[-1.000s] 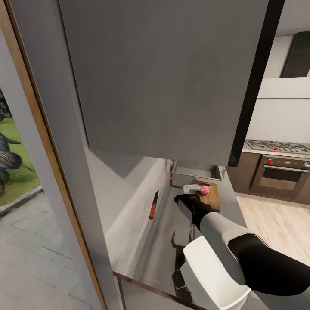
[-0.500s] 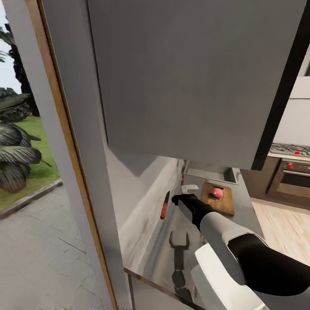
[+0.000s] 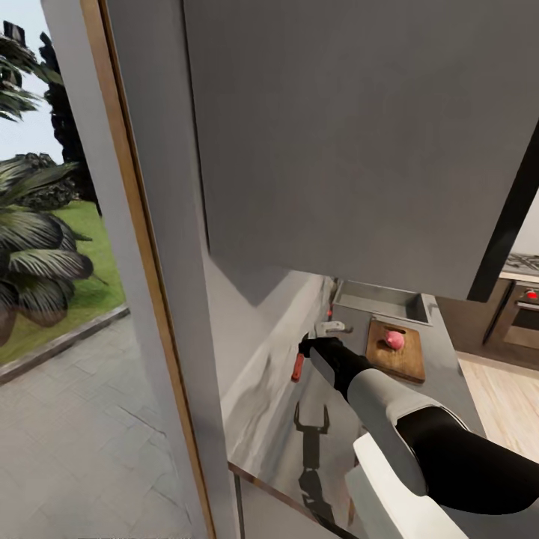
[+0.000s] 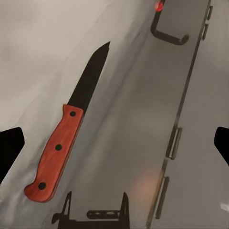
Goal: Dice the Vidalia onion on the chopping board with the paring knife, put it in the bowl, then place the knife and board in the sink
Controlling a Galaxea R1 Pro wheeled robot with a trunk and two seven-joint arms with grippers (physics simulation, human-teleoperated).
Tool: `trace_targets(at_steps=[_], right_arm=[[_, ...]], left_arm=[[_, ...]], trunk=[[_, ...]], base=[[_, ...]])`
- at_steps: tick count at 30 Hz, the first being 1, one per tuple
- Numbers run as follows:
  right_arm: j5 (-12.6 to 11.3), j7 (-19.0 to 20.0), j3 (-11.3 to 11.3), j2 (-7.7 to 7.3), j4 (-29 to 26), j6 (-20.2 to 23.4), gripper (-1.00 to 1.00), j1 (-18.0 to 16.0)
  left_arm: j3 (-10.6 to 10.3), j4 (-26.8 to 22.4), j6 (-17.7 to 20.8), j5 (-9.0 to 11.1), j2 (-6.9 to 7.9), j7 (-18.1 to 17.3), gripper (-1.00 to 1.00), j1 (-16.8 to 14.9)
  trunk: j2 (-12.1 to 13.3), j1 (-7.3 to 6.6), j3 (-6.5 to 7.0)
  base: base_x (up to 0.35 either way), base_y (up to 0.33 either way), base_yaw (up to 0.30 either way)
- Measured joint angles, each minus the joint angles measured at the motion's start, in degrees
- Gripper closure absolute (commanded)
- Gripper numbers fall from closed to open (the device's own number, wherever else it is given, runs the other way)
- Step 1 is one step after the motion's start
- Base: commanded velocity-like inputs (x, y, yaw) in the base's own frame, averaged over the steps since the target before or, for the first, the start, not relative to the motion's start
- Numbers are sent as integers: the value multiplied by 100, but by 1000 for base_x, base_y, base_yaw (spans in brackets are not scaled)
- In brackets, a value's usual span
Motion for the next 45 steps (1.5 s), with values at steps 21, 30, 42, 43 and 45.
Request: trace_targets(at_steps=[21, 30, 42, 43, 45], right_arm=[[0, 1, 1, 0, 0, -1, -100, 2], [0, 1, 3, 0, 0, -1, -100, 2], [0, 8, 7, 0, 2, -1, -100, 2], [0, 9, 7, 0, 3, -1, -100, 2], [0, 9, 7, 0, 4, -1, -100, 2]], left_arm=[[6, 0, 0, 0, 17, 4, -100, 1], [7, 0, 0, 0, 26, 5, -100, 2], [9, 0, 0, 0, 26, 3, -100, 0], [9, 0, 0, 0, 26, 3, -100, 1], [8, 0, 0, 0, 28, 3, -100, 1]], trunk=[[5, -1, -172], [5, 0, -255], [4, 0, -365], [4, 0, -374], [4, 0, -393]], base=[[0, 0, 0], [0, 0, 0], [0, 0, 0], [0, 0, 0], [0, 0, 0]])
